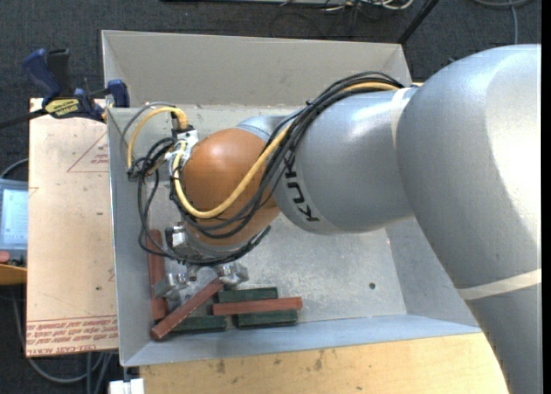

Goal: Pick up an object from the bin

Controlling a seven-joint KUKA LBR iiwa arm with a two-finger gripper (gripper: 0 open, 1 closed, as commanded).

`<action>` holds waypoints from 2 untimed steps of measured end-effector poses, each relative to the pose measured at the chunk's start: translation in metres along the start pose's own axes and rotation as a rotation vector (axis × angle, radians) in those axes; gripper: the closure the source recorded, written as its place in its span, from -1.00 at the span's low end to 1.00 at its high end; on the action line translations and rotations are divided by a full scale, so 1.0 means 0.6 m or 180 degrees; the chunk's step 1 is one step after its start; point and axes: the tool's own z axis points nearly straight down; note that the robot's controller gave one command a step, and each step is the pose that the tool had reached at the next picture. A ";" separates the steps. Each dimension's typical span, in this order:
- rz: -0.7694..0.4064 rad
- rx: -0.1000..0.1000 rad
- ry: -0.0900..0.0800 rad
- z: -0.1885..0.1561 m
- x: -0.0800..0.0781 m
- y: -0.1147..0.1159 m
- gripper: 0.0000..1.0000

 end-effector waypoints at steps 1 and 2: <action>0.0005 0.0008 -0.0016 0.000 -0.002 -0.001 1.00; -0.0061 0.0034 -0.0023 -0.197 0.000 0.002 1.00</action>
Offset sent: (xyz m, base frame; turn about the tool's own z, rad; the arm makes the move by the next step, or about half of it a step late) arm 0.0000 0.0000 0.0000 0.0000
